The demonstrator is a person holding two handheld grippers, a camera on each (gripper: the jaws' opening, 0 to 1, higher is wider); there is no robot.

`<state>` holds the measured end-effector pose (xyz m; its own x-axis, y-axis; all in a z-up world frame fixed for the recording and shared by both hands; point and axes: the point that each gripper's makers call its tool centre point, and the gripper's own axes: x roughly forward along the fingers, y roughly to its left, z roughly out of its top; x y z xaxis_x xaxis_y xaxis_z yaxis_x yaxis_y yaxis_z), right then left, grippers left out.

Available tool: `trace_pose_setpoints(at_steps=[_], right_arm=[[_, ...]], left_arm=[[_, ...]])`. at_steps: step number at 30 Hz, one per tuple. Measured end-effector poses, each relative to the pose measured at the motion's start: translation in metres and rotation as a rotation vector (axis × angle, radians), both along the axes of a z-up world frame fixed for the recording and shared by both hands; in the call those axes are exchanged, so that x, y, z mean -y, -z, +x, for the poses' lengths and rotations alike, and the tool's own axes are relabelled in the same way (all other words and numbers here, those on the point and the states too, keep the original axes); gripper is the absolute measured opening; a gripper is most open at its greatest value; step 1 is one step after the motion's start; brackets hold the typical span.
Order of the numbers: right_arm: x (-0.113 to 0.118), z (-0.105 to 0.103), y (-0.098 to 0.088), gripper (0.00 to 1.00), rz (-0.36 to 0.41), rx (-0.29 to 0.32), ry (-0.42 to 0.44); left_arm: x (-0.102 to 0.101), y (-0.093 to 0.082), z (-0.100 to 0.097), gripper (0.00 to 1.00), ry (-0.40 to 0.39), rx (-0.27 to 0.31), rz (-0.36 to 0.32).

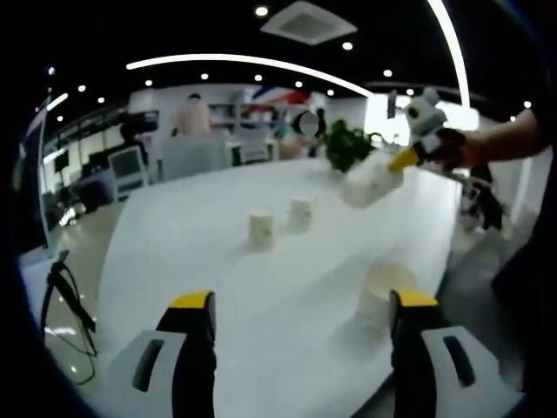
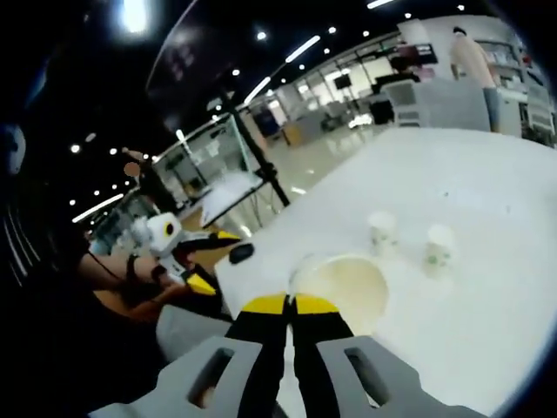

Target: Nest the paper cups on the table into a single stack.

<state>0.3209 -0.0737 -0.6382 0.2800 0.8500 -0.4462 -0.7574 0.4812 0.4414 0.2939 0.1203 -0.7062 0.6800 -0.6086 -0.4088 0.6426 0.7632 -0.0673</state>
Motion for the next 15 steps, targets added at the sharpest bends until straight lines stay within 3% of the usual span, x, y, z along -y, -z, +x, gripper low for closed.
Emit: trace_pose_setpoints(at_steps=[5, 15], right_arm=[[-0.001, -0.014, -0.009, 0.0, -0.019, -0.003, -0.036], [-0.009, -0.041, -0.032, 0.0, -0.139, 0.098, -0.175]], left_arm=[[-0.001, 0.003, -0.003, 0.8, 0.001, -0.007, 0.005], [-0.001, 0.009, -0.007, 0.8, -0.008, -0.013, 0.002]])
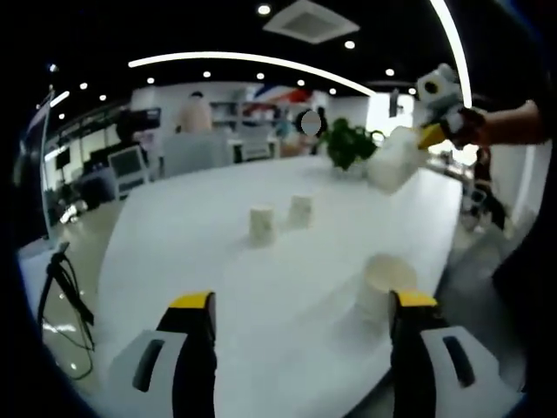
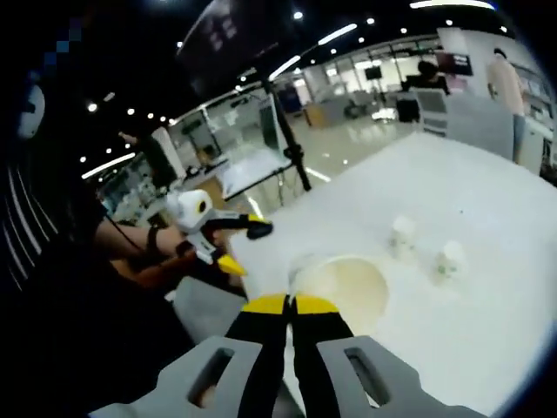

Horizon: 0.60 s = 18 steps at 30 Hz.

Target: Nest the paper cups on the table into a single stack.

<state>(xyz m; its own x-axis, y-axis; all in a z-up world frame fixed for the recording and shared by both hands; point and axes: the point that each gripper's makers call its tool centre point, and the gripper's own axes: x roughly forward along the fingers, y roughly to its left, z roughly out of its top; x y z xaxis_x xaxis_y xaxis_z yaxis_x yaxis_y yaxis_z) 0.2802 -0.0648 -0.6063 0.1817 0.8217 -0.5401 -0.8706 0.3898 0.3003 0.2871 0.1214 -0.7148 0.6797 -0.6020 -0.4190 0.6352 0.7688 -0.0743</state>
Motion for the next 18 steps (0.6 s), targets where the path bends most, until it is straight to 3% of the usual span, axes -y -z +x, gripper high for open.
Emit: trace_pose_setpoints(at_steps=[15, 18], right_arm=[[-0.024, -0.031, -0.039, 0.0, -0.146, 0.138, -0.192], [-0.023, -0.034, -0.041, 0.0, -0.211, 0.18, -0.242]], left_arm=[[0.003, 0.002, -0.003, 0.8, 0.008, -0.001, 0.002], [0.003, 0.002, -0.004, 0.8, 0.009, -0.002, -0.004]])
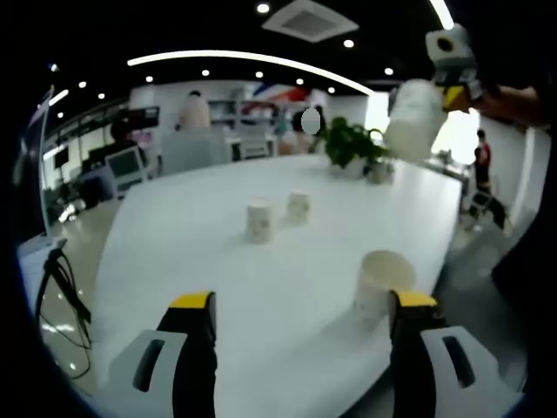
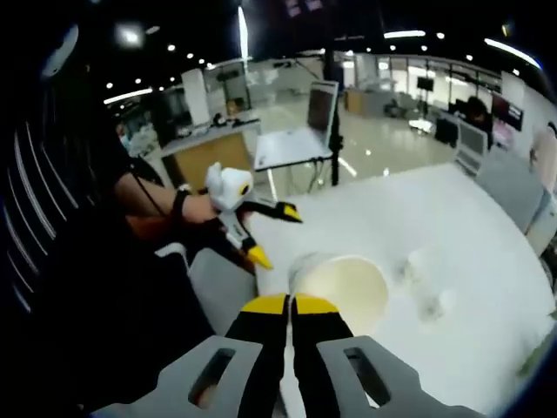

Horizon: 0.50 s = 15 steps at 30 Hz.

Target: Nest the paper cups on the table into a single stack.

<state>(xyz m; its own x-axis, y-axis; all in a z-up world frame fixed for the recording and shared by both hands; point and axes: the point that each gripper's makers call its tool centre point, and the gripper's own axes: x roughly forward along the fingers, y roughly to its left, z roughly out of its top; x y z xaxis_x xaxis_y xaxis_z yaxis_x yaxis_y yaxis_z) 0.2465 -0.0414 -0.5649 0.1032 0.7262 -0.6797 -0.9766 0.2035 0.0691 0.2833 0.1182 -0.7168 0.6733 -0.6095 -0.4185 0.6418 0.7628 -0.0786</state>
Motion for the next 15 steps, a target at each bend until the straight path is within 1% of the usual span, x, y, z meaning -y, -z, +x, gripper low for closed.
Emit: trace_pose_setpoints(at_steps=[2, 3, 6, 7, 8, 9, 11, 12, 15], right_arm=[[-0.001, -0.003, -0.001, 0.0, -0.049, 0.035, -0.045], [-0.002, -0.006, -0.002, 0.0, -0.084, 0.069, -0.084], [-0.001, -0.009, 0.003, 0.0, -0.192, 0.154, -0.173], [-0.003, -0.012, 0.006, 0.0, -0.223, 0.174, -0.21], [-0.003, -0.013, 0.007, 0.0, -0.236, 0.18, -0.221], [-0.002, -0.015, 0.01, 0.0, -0.27, 0.202, -0.252], [-0.004, -0.019, 0.015, 0.0, -0.298, 0.211, -0.292], [-0.006, -0.019, 0.016, 0.0, -0.299, 0.226, -0.307], [-0.009, -0.021, 0.022, 0.0, -0.316, 0.231, -0.328]], left_arm=[[-0.001, 0.001, 0.0, 0.8, 0.0, -0.001, 0.002], [-0.001, 0.001, 0.0, 0.8, -0.001, -0.001, 0.002], [-0.002, 0.002, -0.001, 0.8, -0.006, -0.006, -0.002], [-0.002, 0.002, -0.001, 0.8, -0.007, -0.008, -0.004], [-0.003, 0.003, -0.001, 0.8, -0.007, -0.01, -0.005], [-0.003, 0.003, -0.001, 0.8, -0.007, -0.01, -0.006], [-0.002, 0.003, -0.002, 0.8, -0.008, -0.011, -0.008], [-0.002, 0.003, -0.002, 0.79, -0.01, -0.011, -0.01], [-0.003, 0.004, -0.003, 0.79, -0.012, -0.011, -0.012]])
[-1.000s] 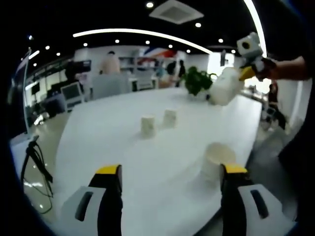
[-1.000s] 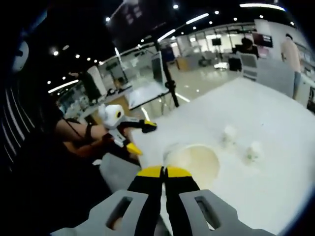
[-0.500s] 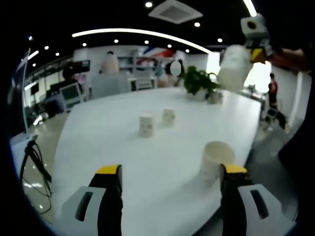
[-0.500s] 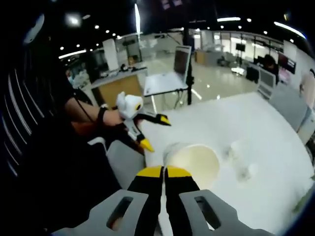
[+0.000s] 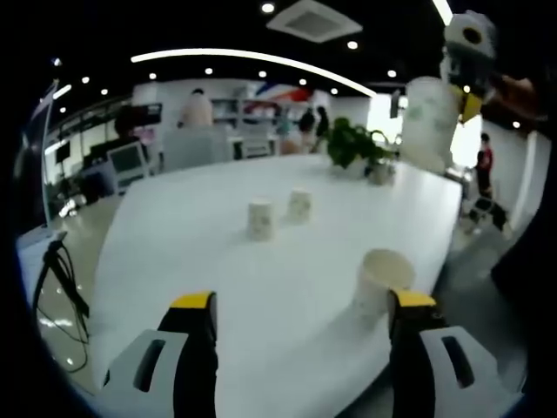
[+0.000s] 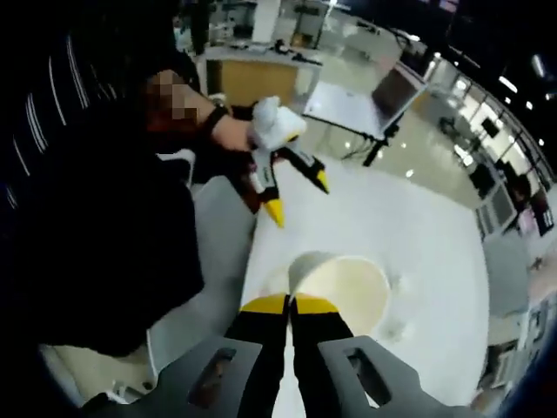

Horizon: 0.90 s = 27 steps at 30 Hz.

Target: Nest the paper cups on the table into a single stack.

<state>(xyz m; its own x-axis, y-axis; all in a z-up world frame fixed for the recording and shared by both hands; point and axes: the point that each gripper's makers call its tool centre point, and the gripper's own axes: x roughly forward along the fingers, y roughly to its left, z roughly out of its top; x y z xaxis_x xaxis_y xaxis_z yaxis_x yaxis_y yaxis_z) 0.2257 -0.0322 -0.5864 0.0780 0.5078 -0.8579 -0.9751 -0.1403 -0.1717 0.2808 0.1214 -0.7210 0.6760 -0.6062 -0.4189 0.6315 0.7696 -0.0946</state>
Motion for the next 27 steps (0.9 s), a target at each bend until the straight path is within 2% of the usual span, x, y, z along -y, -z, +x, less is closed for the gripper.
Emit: trace_pose_setpoints(at_steps=[15, 20, 24, 27], right_arm=[[-0.014, -0.002, 0.025, 0.0, -0.028, 0.018, -0.071], [-0.016, -0.003, 0.041, 0.0, -0.053, 0.018, -0.09], [-0.017, -0.001, 0.057, 0.0, -0.064, 0.035, -0.103], [-0.017, 0.0, 0.071, 0.0, -0.077, 0.02, -0.098]], left_arm=[[-0.008, 0.006, -0.002, 0.79, -0.019, -0.006, 0.002], [-0.011, 0.009, -0.001, 0.79, -0.034, -0.015, -0.006], [-0.01, 0.014, -0.005, 0.79, -0.021, -0.018, 0.013], [-0.01, 0.017, -0.006, 0.79, -0.02, -0.024, 0.013]])
